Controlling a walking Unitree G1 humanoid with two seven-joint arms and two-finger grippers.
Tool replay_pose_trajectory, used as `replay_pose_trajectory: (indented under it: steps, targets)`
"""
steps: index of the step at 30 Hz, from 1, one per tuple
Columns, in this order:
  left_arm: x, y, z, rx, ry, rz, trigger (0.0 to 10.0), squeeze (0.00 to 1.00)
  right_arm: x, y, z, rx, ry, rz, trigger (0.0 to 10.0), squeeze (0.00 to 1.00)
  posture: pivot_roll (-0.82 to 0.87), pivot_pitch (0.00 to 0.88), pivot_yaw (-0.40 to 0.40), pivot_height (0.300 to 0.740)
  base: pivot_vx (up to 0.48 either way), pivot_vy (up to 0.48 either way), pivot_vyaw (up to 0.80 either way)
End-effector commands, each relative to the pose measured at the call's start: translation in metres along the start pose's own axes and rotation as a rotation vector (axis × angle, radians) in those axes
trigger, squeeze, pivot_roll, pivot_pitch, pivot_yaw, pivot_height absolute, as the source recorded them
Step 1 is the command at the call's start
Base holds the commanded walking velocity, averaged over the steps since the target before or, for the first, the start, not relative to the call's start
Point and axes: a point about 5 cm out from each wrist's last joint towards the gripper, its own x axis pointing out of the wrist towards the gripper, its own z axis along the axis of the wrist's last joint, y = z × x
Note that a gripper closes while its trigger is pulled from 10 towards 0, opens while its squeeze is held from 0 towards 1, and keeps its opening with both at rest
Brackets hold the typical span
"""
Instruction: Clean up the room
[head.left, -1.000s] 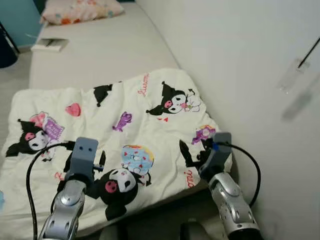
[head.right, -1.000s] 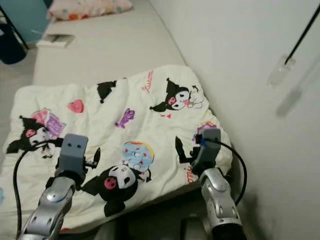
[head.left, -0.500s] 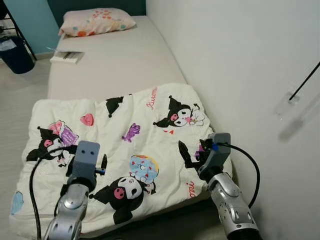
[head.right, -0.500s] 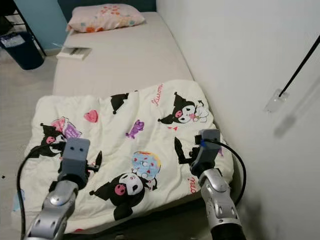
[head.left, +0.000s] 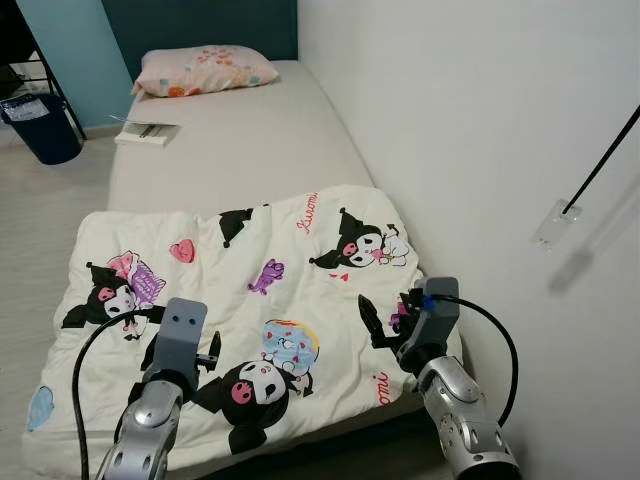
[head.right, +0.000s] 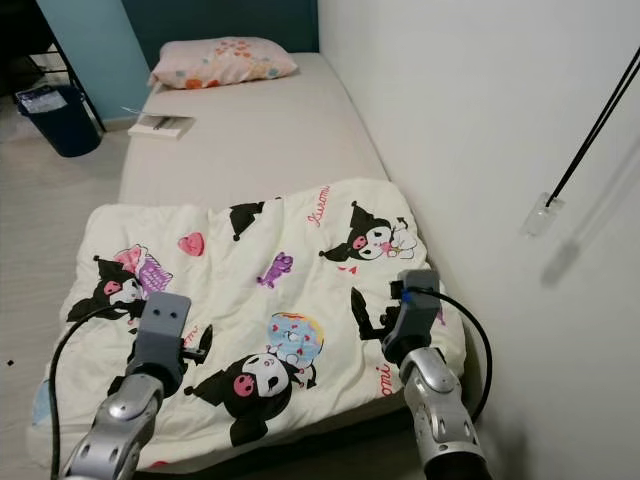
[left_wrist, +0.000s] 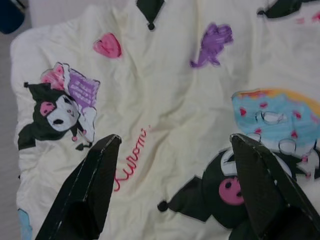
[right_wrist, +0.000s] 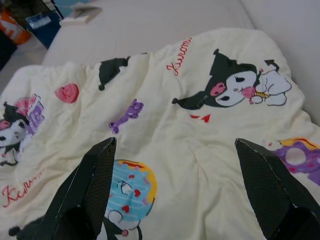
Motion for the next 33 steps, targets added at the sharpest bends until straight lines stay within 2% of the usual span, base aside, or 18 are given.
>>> replay_pose_trajectory:
  steps: [1,4,10,16,18,20,22,26,30,33]
  targets:
    - [-0.001,0.0,-0.008,0.042,0.024,-0.017,10.0,0.0,-0.002,-0.003,-0.006,-0.004,0.03,-0.011,10.0,0.0,-0.07,0.127,0.021,0.74,0.0,0.0,0.0]
    - [0.003,-0.006,-0.01,0.059,0.039,-0.032,10.0,0.0,-0.007,-0.01,-0.01,-0.002,0.045,-0.046,10.0,0.0,-0.08,0.142,0.029,0.74,0.0,0.0,0.0]
    - [0.004,-0.007,-0.011,0.067,0.051,-0.036,10.0,0.0,-0.01,-0.011,-0.012,0.006,0.05,-0.059,10.0,0.0,-0.07,0.149,0.031,0.74,0.0,0.0,0.0]
    - [-0.008,0.003,-0.027,0.016,0.096,0.009,10.0,0.0,-0.003,0.009,-0.022,-0.01,0.083,-0.016,10.0,0.0,-0.04,0.156,0.006,0.74,0.0,0.0,0.0]
    - [-0.013,0.004,-0.033,0.022,0.114,0.012,10.0,0.0,-0.003,0.011,-0.026,-0.028,0.1,-0.02,10.0,0.0,-0.03,0.153,0.004,0.74,0.0,0.0,0.0]
    - [-0.017,0.01,-0.034,-0.036,0.107,0.04,10.0,0.0,-0.003,0.012,-0.028,-0.034,0.106,-0.008,10.0,0.0,-0.02,0.166,-0.019,0.74,0.0,0.0,0.0]
    - [-0.017,0.012,-0.035,-0.045,0.11,0.045,10.0,0.0,-0.003,0.013,-0.028,-0.036,0.11,-0.006,10.0,0.0,-0.02,0.166,-0.019,0.74,0.0,0.0,0.0]
    - [-0.016,0.021,-0.032,-0.029,0.103,0.079,10.0,0.0,0.0,0.011,-0.028,-0.05,0.119,-0.003,10.0,0.0,-0.02,0.131,-0.017,0.74,0.0,0.0,0.0]
    - [-0.014,0.015,-0.026,-0.071,0.074,0.059,10.0,0.0,0.0,0.004,-0.025,-0.039,0.096,-0.031,10.0,0.0,-0.02,0.126,-0.009,0.74,0.0,0.0,0.0]
    - [-0.014,0.006,-0.02,-0.038,0.059,0.03,10.0,0.0,-0.003,0.004,-0.027,-0.037,0.095,-0.039,10.0,0.0,-0.03,0.129,0.009,0.74,0.0,0.0,0.0]
